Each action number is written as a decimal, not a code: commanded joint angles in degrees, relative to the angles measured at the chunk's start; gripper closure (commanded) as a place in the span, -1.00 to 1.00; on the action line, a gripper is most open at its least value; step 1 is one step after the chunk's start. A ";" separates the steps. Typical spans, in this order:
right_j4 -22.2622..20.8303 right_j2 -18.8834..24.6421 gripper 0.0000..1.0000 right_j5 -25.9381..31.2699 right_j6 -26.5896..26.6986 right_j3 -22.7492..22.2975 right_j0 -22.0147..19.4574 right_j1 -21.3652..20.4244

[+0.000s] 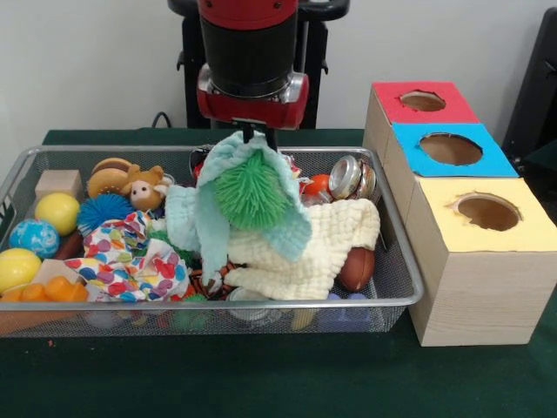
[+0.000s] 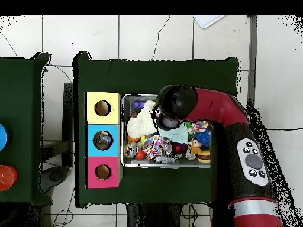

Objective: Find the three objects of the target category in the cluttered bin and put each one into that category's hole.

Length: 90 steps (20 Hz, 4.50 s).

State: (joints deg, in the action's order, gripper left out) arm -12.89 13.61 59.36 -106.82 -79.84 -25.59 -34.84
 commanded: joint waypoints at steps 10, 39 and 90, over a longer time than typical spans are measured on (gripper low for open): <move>-8.59 0.15 1.00 0.19 13.85 -4.22 -12.73 -0.62; -3.72 3.06 -1.00 4.58 -3.19 -5.94 -7.15 -4.13; 8.97 -5.89 -1.00 -28.69 -11.86 -14.28 10.77 15.06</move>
State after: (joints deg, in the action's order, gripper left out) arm -6.24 7.11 38.10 -106.82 -97.02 -16.14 -28.17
